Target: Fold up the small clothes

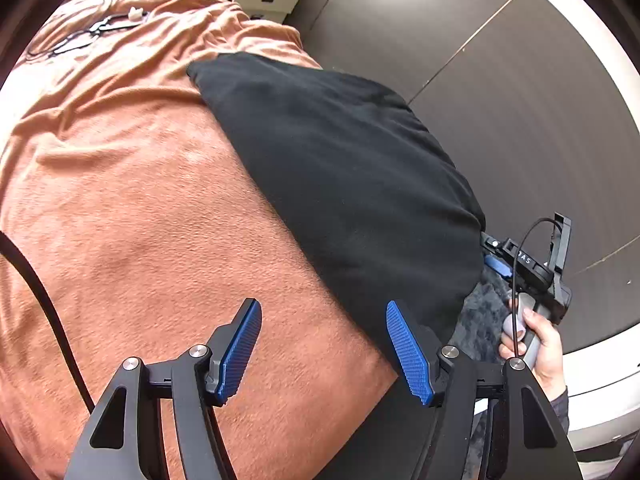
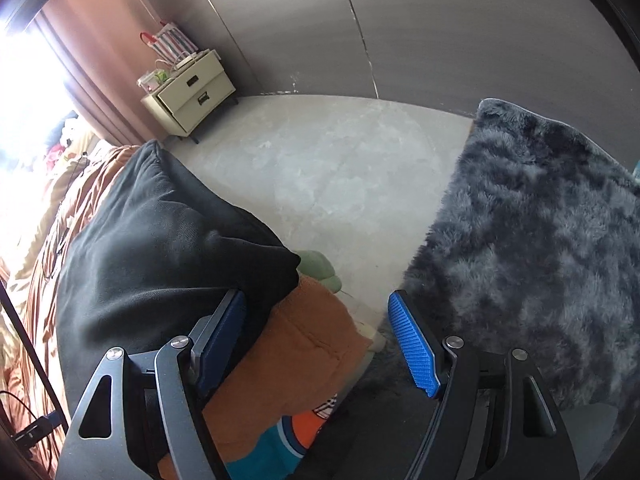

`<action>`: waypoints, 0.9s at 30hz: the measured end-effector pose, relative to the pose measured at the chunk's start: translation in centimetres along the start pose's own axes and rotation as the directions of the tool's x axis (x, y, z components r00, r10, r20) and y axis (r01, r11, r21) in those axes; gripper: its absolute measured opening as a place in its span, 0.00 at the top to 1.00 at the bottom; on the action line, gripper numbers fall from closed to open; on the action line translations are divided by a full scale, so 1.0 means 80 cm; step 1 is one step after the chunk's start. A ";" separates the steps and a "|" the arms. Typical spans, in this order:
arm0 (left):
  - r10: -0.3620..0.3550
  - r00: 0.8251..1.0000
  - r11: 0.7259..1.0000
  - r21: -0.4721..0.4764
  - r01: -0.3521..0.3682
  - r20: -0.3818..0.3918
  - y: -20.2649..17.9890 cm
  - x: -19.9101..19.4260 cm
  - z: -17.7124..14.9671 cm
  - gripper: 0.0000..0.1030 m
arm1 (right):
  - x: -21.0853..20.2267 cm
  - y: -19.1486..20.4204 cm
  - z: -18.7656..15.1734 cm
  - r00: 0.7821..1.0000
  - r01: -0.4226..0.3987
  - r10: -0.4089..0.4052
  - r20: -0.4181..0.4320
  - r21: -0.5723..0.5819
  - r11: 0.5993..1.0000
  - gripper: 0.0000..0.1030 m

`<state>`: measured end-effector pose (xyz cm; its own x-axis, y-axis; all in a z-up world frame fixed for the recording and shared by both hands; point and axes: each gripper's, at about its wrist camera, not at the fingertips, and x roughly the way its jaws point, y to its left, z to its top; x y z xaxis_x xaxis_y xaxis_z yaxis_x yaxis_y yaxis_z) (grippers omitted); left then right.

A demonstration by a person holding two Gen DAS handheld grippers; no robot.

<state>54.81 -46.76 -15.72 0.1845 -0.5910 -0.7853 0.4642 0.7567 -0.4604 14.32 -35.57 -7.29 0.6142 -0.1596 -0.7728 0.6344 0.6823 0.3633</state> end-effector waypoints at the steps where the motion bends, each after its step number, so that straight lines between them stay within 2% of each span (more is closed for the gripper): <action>1: 0.004 1.000 1.000 0.000 -0.004 0.010 0.000 -0.006 -0.002 0.35 | -0.005 0.003 0.000 1.000 -0.004 0.004 0.002 -0.007 1.000 0.30; 11: 0.024 0.994 0.999 0.025 -0.027 0.106 -0.008 -0.085 -0.030 0.34 | -0.097 0.026 -0.027 0.997 -0.057 0.064 0.038 -0.162 0.985 0.30; 20: 0.050 0.979 0.996 0.063 -0.064 0.196 -0.027 -0.168 -0.064 0.18 | -0.198 0.060 -0.067 0.990 -0.072 0.104 0.091 -0.303 0.950 0.30; 22: 0.060 0.972 0.995 0.069 -0.077 0.226 -0.032 -0.189 -0.075 0.11 | -0.221 0.065 -0.078 0.988 -0.076 0.115 0.101 -0.328 0.942 0.30; 23: 0.067 0.969 0.994 0.073 -0.086 0.239 -0.034 -0.199 -0.079 0.09 | -0.231 0.068 -0.083 0.988 -0.072 0.113 0.105 -0.337 0.939 0.29; 25: 0.085 0.959 0.990 0.085 -0.112 0.272 -0.039 -0.223 -0.092 0.04 | -0.254 0.077 -0.098 0.986 -0.038 0.093 0.136 -0.362 0.932 0.16; 27: 0.096 0.951 0.988 0.090 -0.128 0.295 -0.042 -0.244 -0.104 0.02 | -0.279 0.086 -0.118 0.983 -0.019 0.088 0.162 -0.387 0.922 0.12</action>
<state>42.41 -35.46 -2.26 0.4756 -0.5718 -0.6685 0.5132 0.7976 -0.3170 0.56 -20.58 7.57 0.7357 -0.2124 -0.6432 0.3917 0.9081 0.1482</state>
